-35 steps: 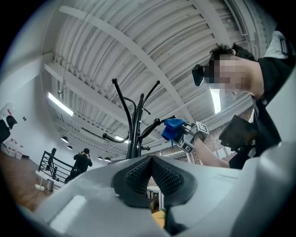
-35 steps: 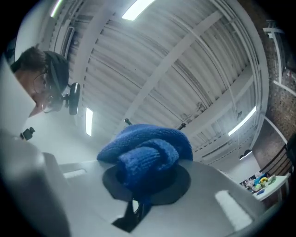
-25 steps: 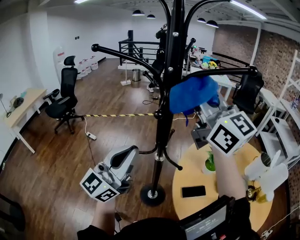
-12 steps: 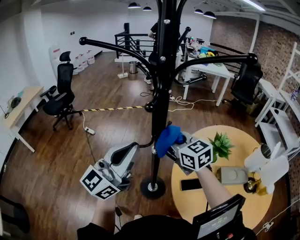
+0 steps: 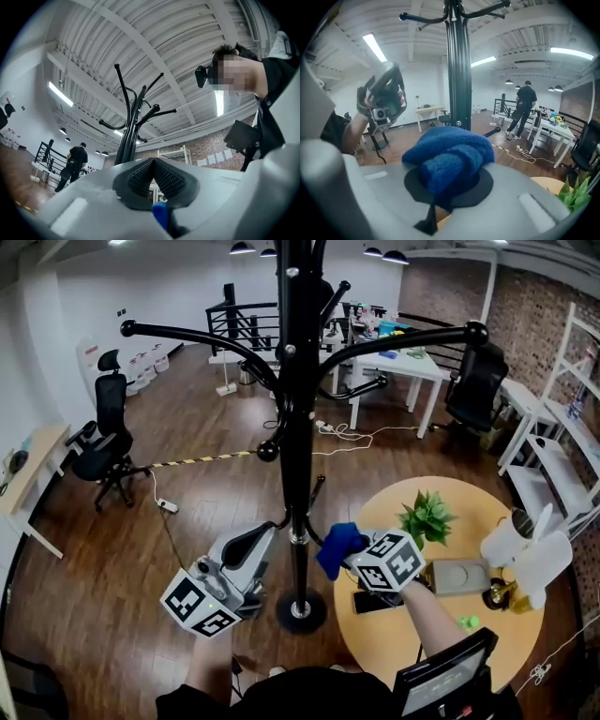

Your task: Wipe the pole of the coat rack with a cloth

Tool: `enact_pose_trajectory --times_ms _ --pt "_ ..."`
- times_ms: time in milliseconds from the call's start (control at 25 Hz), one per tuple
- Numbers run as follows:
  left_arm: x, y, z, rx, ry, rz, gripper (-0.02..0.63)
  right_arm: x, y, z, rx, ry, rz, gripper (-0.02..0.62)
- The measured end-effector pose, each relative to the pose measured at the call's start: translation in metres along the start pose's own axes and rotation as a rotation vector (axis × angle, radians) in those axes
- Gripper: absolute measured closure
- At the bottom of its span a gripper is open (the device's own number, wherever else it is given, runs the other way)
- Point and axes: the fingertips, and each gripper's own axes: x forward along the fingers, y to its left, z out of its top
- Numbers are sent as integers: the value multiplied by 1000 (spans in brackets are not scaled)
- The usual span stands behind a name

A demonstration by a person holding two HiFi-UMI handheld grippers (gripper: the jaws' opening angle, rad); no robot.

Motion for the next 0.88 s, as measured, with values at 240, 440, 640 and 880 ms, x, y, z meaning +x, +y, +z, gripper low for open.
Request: enact_pose_trajectory --times_ms 240,440,640,880 --pt "1 -2 2 8 -13 -5 614 20 -3 5 31 -38 7 572" --pt "-13 8 5 18 -15 43 614 45 -16 41 123 -201 -46 572" --pt "-25 14 13 36 -22 76 614 3 -6 101 109 -383 -19 572" --pt "-28 13 21 56 -41 66 614 -76 14 225 13 -702 26 572"
